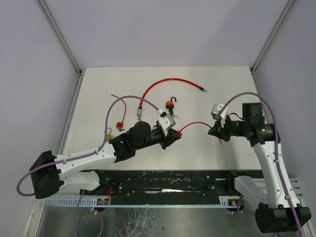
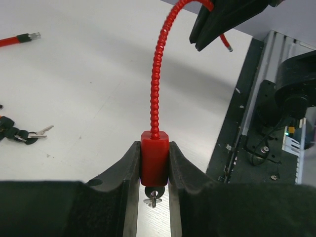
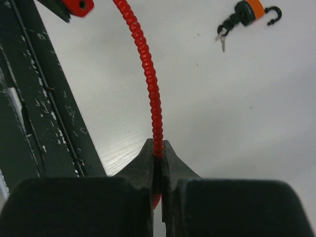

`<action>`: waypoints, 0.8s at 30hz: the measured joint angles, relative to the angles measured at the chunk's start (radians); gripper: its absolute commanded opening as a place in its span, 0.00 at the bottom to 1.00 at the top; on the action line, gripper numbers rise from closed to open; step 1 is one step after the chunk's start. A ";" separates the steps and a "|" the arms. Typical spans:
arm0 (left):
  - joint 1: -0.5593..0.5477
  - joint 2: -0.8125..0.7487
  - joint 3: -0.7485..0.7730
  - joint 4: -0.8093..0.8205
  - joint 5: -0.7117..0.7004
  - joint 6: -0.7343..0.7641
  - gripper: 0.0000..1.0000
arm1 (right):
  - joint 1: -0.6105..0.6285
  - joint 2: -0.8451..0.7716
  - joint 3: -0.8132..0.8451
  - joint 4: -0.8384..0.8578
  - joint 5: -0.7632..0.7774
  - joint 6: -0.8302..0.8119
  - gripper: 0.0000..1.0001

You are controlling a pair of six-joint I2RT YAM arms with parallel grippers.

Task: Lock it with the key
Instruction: Adjust the lock.

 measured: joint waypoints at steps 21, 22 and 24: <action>0.016 0.127 -0.101 0.572 0.388 -0.193 0.00 | -0.066 -0.270 -0.142 0.610 -0.567 0.618 0.00; 0.016 0.127 -0.101 0.587 0.397 -0.197 0.00 | -0.066 -0.288 -0.173 0.680 -0.569 0.672 0.00; 0.016 0.127 -0.101 0.605 0.409 -0.206 0.00 | -0.066 -0.295 -0.216 0.771 -0.570 0.755 0.00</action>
